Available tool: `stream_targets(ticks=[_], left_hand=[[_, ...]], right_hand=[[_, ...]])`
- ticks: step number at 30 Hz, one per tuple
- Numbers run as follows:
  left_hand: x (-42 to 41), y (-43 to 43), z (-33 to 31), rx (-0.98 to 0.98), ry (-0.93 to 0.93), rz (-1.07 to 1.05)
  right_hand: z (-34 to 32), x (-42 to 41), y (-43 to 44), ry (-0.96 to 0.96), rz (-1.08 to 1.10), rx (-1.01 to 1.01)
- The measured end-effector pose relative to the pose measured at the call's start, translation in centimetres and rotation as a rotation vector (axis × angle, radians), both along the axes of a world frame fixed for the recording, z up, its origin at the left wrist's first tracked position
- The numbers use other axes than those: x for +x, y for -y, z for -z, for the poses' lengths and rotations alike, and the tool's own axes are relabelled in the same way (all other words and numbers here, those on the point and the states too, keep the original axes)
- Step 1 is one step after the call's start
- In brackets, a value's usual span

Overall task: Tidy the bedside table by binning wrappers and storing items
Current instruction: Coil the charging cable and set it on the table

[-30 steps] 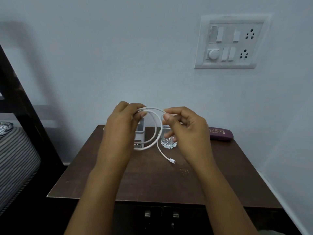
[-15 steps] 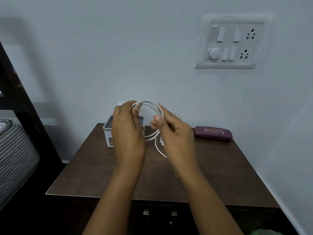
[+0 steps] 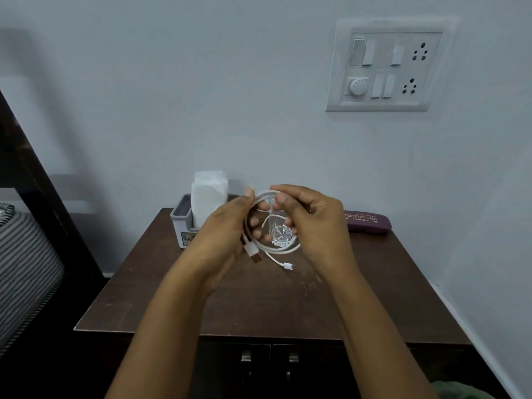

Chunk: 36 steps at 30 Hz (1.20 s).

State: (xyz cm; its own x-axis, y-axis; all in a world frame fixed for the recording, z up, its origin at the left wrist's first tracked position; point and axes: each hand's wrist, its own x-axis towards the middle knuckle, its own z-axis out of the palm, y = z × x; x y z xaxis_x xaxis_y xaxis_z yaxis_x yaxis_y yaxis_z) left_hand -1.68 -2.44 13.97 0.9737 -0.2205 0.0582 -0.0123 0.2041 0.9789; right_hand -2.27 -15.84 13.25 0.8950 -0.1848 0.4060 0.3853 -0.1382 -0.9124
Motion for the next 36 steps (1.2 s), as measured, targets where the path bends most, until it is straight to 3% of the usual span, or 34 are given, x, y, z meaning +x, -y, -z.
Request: stream_targets(ticks=[4, 13, 19, 22, 26, 32, 36], left_hand=[[0.1, 0.6, 0.0, -0.032, 0.039, -0.094], [1.4, 0.4, 0.1, -0.58, -0.046, -0.223], [0.7, 3.0, 0.4, -0.733, -0.072, -0.315], [0.0, 4.7, 0.9, -0.641, -0.067, -0.364], [-0.9, 6.0, 1.9, -0.331, -0.01, -0.401], [-0.6, 5.2, 1.7, -0.274, -0.213, -0.16], [-0.6, 4.1, 1.0, 0.008, -0.154, -0.112]], right_hand=[[0.3, 0.1, -0.3, 0.004, -0.065, 0.091], [0.9, 0.4, -0.8, -0.107, -0.185, 0.16], [0.5, 0.5, -1.9, 0.037, -0.035, 0.173], [-0.1, 0.2, -1.5, 0.167, 0.095, 0.065], [-0.4, -0.2, -1.4, 0.222, 0.117, -0.022], [-0.1, -0.1, -0.9, 0.311, 0.139, -0.191], [-0.7, -0.9, -0.5, 0.429, 0.143, -0.395]])
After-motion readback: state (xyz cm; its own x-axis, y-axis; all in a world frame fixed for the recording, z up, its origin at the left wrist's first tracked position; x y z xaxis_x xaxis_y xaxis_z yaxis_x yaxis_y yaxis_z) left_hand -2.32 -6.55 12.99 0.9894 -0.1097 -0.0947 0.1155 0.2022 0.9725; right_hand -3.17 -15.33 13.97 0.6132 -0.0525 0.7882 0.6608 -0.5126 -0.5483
